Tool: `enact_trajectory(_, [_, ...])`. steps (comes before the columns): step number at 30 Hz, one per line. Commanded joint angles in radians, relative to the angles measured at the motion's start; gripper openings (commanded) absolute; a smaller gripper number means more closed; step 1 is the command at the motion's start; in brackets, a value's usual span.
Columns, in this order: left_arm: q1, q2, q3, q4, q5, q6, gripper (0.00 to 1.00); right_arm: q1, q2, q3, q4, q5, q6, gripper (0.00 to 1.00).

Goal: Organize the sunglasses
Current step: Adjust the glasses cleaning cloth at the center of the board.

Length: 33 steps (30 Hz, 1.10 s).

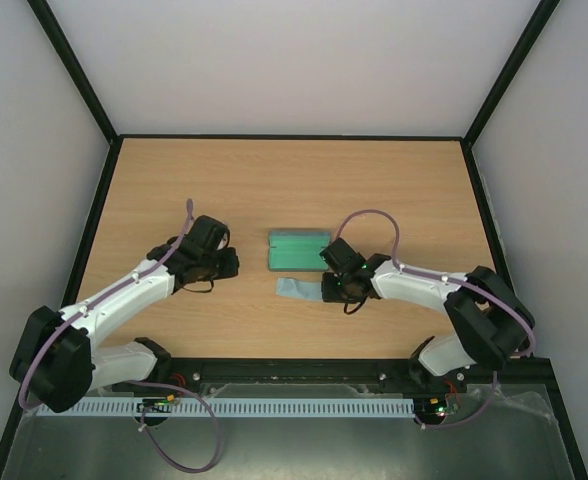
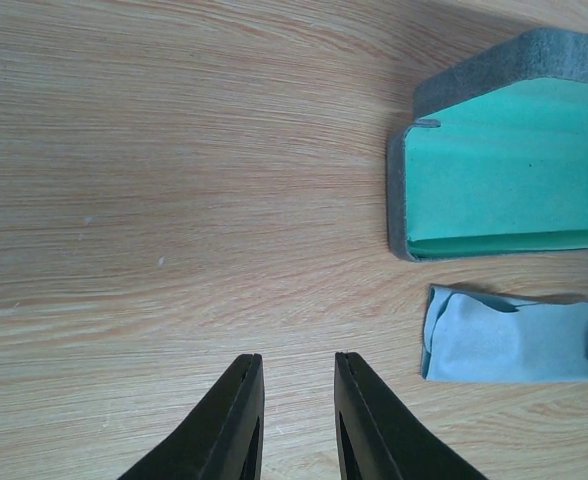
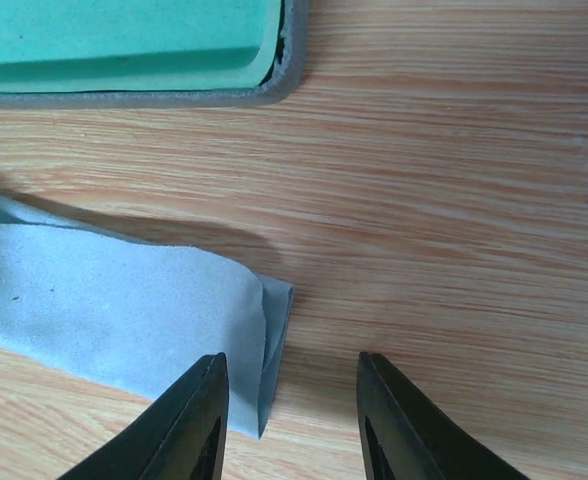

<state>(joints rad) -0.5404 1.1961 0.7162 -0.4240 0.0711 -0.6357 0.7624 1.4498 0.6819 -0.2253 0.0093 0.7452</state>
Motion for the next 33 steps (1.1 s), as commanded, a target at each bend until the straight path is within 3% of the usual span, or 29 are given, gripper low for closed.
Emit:
enact_trajectory(1, [-0.004,-0.005,-0.017,0.016,0.017,0.007,0.23,0.023,0.047,0.040,-0.081,0.078,0.016,0.35])
enact_trajectory(8, [-0.004,-0.012,-0.030,0.032,0.032,0.006,0.23,0.066,0.118,0.074,-0.106,0.140,0.031,0.33])
enact_trajectory(26, [-0.004,-0.006,-0.031,0.040,0.039,0.010,0.23,0.087,0.129,-0.002,-0.116,0.199,0.053,0.02])
enact_trajectory(33, [-0.003,-0.008,-0.031,0.036,0.039,0.008,0.23,0.089,0.071,0.044,-0.185,0.312,0.007,0.01])
